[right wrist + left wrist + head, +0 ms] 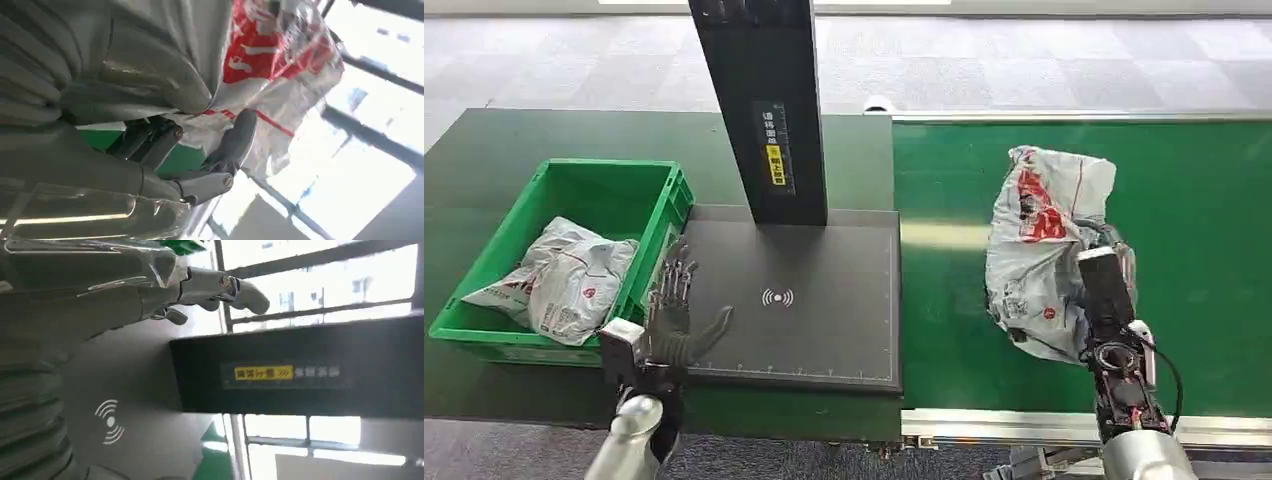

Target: Moved the parcel from conveyor to table for the left to box.

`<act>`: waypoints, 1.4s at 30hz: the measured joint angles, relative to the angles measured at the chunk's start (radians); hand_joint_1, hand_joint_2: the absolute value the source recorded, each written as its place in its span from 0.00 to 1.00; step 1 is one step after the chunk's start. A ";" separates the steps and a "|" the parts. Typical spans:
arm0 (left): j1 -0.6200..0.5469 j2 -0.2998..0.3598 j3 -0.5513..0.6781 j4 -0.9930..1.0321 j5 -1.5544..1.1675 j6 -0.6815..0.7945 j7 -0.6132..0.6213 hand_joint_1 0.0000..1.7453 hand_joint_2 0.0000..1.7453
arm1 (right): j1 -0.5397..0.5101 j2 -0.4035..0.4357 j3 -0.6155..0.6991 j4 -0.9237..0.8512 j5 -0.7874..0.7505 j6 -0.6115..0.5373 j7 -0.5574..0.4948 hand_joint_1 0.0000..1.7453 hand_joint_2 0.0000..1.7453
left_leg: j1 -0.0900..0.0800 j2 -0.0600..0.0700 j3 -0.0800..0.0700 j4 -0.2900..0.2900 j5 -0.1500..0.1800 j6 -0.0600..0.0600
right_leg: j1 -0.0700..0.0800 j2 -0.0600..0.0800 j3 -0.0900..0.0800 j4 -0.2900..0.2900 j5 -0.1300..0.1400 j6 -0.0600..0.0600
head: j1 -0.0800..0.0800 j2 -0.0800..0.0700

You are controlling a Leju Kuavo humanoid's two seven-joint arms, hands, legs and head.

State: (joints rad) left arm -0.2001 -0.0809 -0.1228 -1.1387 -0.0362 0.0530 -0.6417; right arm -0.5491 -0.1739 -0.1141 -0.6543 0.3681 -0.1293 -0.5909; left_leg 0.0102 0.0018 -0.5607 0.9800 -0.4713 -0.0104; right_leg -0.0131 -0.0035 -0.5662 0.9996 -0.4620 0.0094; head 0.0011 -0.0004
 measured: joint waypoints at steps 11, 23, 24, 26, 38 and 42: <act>-0.006 -0.032 0.031 -0.066 0.142 0.119 -0.058 0.00 1.00 | 0.221 0.048 0.135 -0.538 -0.046 -0.415 -0.106 1.00 1.00 | 0.000 0.000 -0.003 0.000 0.000 0.000 | 0.000 -0.001 -0.002 0.000 0.000 0.000 | 0.000 0.000; -0.056 -0.059 0.030 -0.063 0.148 0.103 -0.059 0.00 1.00 | 0.172 0.084 0.526 -0.563 0.329 -0.340 -0.074 1.00 1.00 | 0.001 0.002 -0.002 0.000 0.000 0.000 | 0.001 0.000 -0.003 0.000 0.000 0.000 | 0.000 0.000; -0.061 -0.061 0.030 -0.061 0.148 0.103 -0.059 0.00 1.00 | 0.165 0.092 0.540 -0.553 0.313 -0.305 -0.069 1.00 1.00 | 0.000 0.002 -0.002 0.000 0.000 0.000 | 0.001 0.000 -0.003 0.000 0.000 0.000 | 0.000 0.000; -0.068 -0.063 0.029 -0.055 0.149 0.091 -0.059 0.00 1.00 | 0.142 0.103 0.565 -0.522 0.291 -0.222 -0.058 1.00 1.00 | 0.000 0.002 -0.002 0.000 0.000 0.000 | 0.000 0.000 -0.003 0.000 0.000 0.000 | 0.000 0.000; -0.161 -0.088 -0.006 0.060 0.149 0.053 -0.059 0.00 1.00 | 0.017 0.161 0.689 -0.151 0.200 0.221 -0.012 1.00 1.00 | 0.000 0.001 -0.003 0.000 0.000 0.000 | 0.000 0.000 -0.004 0.000 0.000 0.000 | 0.000 0.000; -0.171 -0.090 -0.015 0.079 0.148 0.053 -0.059 0.00 1.00 | 0.001 0.174 0.698 -0.101 0.215 0.124 -0.003 1.00 1.00 | 0.000 0.001 -0.004 0.000 0.000 0.000 | 0.000 0.000 -0.005 0.000 0.000 0.000 | 0.000 0.000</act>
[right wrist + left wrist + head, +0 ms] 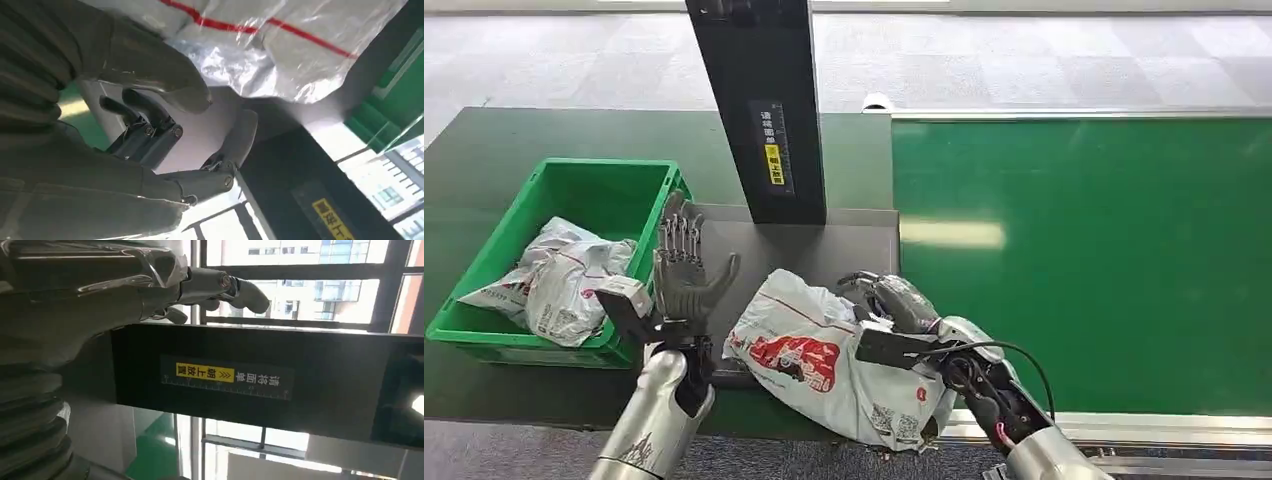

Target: Moved the parcel from conveyor to table for the left to box.

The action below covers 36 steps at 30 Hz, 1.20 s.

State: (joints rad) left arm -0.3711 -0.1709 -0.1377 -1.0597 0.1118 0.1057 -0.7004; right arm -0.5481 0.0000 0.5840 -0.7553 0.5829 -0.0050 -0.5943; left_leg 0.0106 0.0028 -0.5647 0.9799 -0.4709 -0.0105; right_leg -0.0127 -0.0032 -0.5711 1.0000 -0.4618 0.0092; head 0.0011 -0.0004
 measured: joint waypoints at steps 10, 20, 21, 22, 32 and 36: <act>-0.003 -0.003 -0.001 0.016 0.000 0.000 0.000 0.00 1.00 | -0.015 0.011 0.007 0.051 0.002 -0.016 0.006 1.00 1.00 | 0.000 0.000 0.000 0.000 0.000 0.000 | 0.000 0.000 0.000 0.000 0.000 0.000 | 0.000 0.000; -0.004 -0.008 -0.002 0.018 -0.011 -0.003 0.000 0.00 1.00 | -0.016 0.028 -0.015 0.058 -0.028 -0.184 -0.035 0.59 1.00 | 0.000 0.000 0.000 0.000 0.000 0.000 | 0.000 0.000 0.000 0.000 0.000 0.000 | 0.000 0.000; -0.006 -0.008 -0.003 0.019 -0.018 -0.013 0.000 0.00 1.00 | -0.011 0.031 -0.027 0.046 -0.054 -0.200 -0.053 0.15 1.00 | 0.000 0.000 0.000 0.000 0.000 0.000 | 0.000 0.000 -0.001 0.000 0.000 0.000 | 0.000 0.000; -0.010 -0.008 -0.009 0.023 -0.030 -0.034 0.000 0.00 1.00 | -0.002 0.033 -0.041 0.028 -0.086 -0.216 -0.072 0.15 1.00 | 0.000 0.000 0.000 0.000 0.000 0.000 | 0.000 0.000 -0.001 0.000 0.000 0.000 | 0.000 0.000; -0.014 0.029 -0.127 0.019 -0.068 -0.485 0.000 0.00 1.00 | 0.080 0.028 -0.173 -0.211 -0.242 -0.182 -0.100 0.00 1.00 | 0.000 0.002 -0.001 0.000 0.000 0.000 | 0.000 0.001 -0.001 0.000 0.000 0.000 | 0.000 0.000; 0.002 0.056 -0.196 -0.026 -0.249 -0.434 -0.001 0.00 1.00 | 0.125 0.016 -0.225 -0.295 -0.342 -0.166 -0.101 0.00 1.00 | 0.000 0.000 -0.001 0.000 0.000 0.000 | 0.000 0.000 -0.001 0.000 0.000 0.000 | 0.000 0.000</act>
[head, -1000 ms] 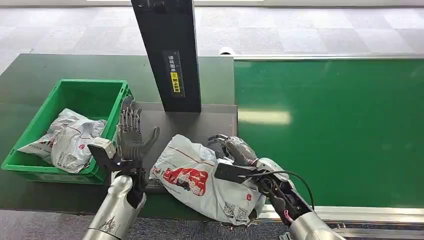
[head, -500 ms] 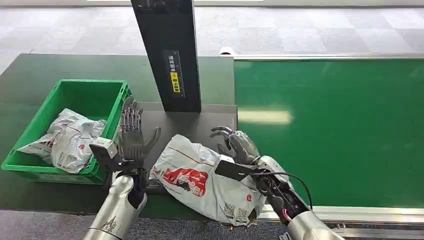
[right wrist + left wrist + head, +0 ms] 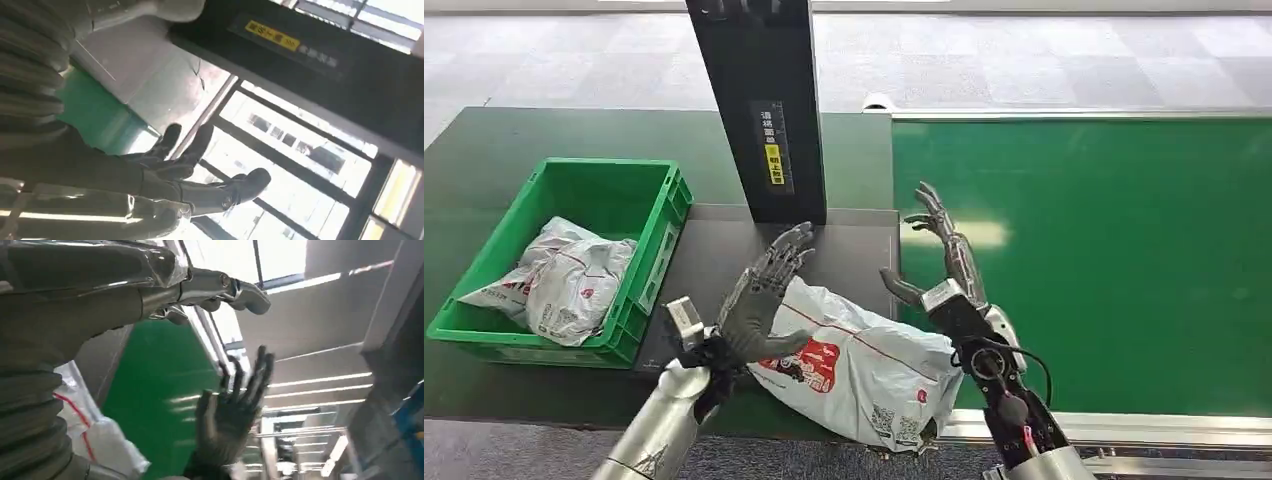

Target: Moved the parcel from conveyor to table for the left to box.

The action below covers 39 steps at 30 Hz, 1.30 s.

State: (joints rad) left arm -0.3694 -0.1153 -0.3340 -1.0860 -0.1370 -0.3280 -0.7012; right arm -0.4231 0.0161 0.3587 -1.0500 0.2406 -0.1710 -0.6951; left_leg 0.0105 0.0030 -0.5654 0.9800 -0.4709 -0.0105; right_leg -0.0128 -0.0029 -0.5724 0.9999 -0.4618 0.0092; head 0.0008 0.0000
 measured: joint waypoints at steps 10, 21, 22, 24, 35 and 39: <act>0.001 0.074 -0.165 0.007 -0.282 0.114 0.006 0.00 1.00 | 0.139 -0.013 -0.162 -0.197 -0.131 0.115 0.000 0.00 1.00 | 0.000 0.001 -0.001 0.000 0.000 0.000 | 0.000 0.000 0.000 0.000 0.000 0.000 | 0.000 0.000; -0.059 0.100 -0.231 0.176 -0.646 0.172 0.264 0.00 1.00 | 0.166 0.009 -0.203 -0.220 -0.147 0.200 0.016 0.00 1.00 | 0.000 0.001 0.000 0.000 0.000 0.000 | 0.000 0.000 0.001 0.000 0.000 0.000 | 0.000 0.000; -0.075 0.094 -0.232 0.206 -0.671 0.201 0.296 0.00 1.00 | 0.166 0.013 -0.205 -0.220 -0.183 0.245 0.032 0.00 1.00 | 0.000 0.001 0.000 0.000 0.000 0.000 | 0.000 0.000 0.001 0.000 0.000 0.000 | 0.001 0.000; -0.105 0.078 -0.239 0.263 -0.711 0.244 0.344 0.00 1.00 | 0.166 0.026 -0.209 -0.213 -0.271 0.362 0.072 0.00 1.00 | 0.000 0.001 0.003 0.000 0.000 0.000 | 0.000 0.000 0.004 0.000 0.000 0.000 | 0.000 0.000; -0.163 0.041 -0.245 0.385 -0.756 0.278 0.410 0.00 1.00 | 0.165 0.069 -0.210 -0.150 -0.324 0.466 0.126 0.00 1.00 | 0.000 -0.003 0.015 -0.003 -0.001 0.002 | 0.000 -0.003 0.020 -0.002 0.000 -0.001 | 0.000 0.000; -0.175 0.031 -0.244 0.401 -0.764 0.277 0.427 0.99 1.00 | 0.144 0.093 -0.210 -0.100 -0.349 0.507 0.177 0.00 1.00 | 0.000 -0.003 0.020 -0.003 0.001 0.002 | 0.000 -0.003 0.023 -0.002 0.002 -0.001 | 0.000 0.000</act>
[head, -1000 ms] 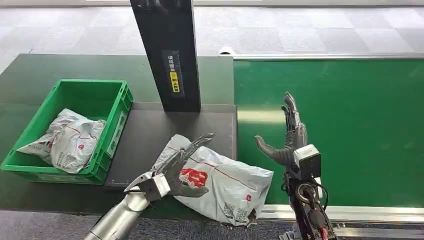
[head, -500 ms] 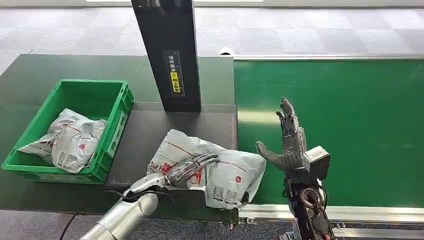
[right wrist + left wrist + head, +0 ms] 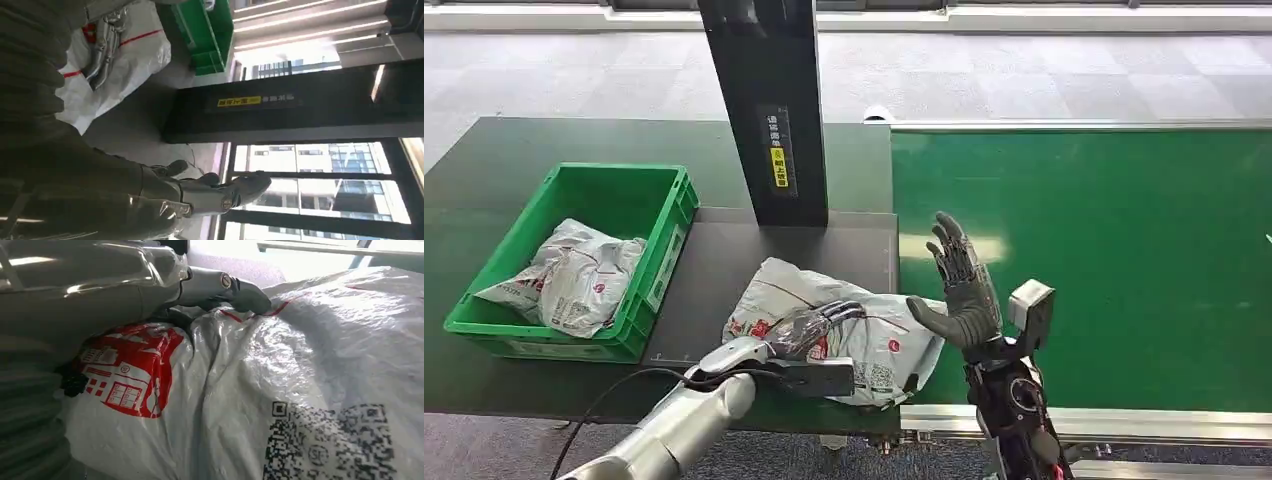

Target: Moved the parcel from conveyor to table for the left to box.

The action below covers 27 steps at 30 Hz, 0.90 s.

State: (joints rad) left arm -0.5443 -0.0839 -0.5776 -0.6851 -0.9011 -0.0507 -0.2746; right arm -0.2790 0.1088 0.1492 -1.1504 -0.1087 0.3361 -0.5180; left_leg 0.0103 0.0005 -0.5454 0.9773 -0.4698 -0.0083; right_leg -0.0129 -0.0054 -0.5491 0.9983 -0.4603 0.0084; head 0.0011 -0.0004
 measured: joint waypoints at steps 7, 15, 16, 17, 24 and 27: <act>0.017 -0.003 0.024 -0.009 -0.004 0.038 -0.061 1.00 1.00 | -0.047 0.036 0.029 0.204 -0.008 0.045 0.070 0.00 1.00 | 0.000 -0.002 -0.022 0.000 0.015 0.000 | 0.000 -0.003 -0.019 0.000 0.015 -0.001 | 0.000 0.000; 0.135 0.016 0.120 -0.149 0.139 0.203 -0.258 1.00 1.00 | -0.077 0.038 0.038 0.356 -0.024 -0.018 0.139 0.00 1.00 | 0.000 0.002 -0.026 0.001 0.019 -0.001 | 0.000 0.001 -0.029 0.001 0.019 -0.001 | 0.000 0.000; 0.148 0.016 0.139 -0.174 0.183 0.208 -0.293 1.00 1.00 | -0.082 0.038 0.038 0.371 -0.027 -0.016 0.136 0.00 1.00 | 0.000 0.002 -0.028 0.001 0.020 -0.002 | 0.001 0.001 -0.030 0.001 0.018 -0.001 | 0.000 0.000; 0.158 0.016 0.154 -0.194 0.210 0.216 -0.317 1.00 1.00 | -0.087 0.038 0.039 0.382 -0.027 -0.015 0.133 0.00 1.00 | 0.000 0.002 -0.029 0.001 0.020 -0.002 | 0.001 0.001 -0.031 0.001 0.018 -0.001 | 0.000 0.000; 0.208 0.016 0.226 -0.344 0.432 0.331 -0.416 1.00 1.00 | -0.116 0.038 0.043 0.435 -0.037 -0.014 0.096 0.00 1.00 | 0.000 0.002 -0.038 0.001 0.019 -0.002 | 0.001 0.001 -0.041 0.001 0.018 -0.001 | 0.000 0.000; 0.215 0.021 0.227 -0.411 0.525 0.394 -0.422 1.00 1.00 | -0.123 0.038 0.048 0.451 -0.042 -0.014 0.089 0.00 1.00 | 0.000 0.001 -0.040 0.001 0.019 -0.002 | 0.000 0.001 -0.042 0.001 0.018 0.000 | 0.000 0.000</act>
State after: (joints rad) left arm -0.3297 -0.0633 -0.3502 -1.0957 -0.3765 0.3434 -0.6962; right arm -0.4023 0.1472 0.1969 -0.6992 -0.1507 0.3223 -0.4288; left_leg 0.0105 0.0019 -0.5853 0.9787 -0.4506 -0.0103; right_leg -0.0124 -0.0048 -0.5908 0.9995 -0.4427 0.0081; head 0.0008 -0.0004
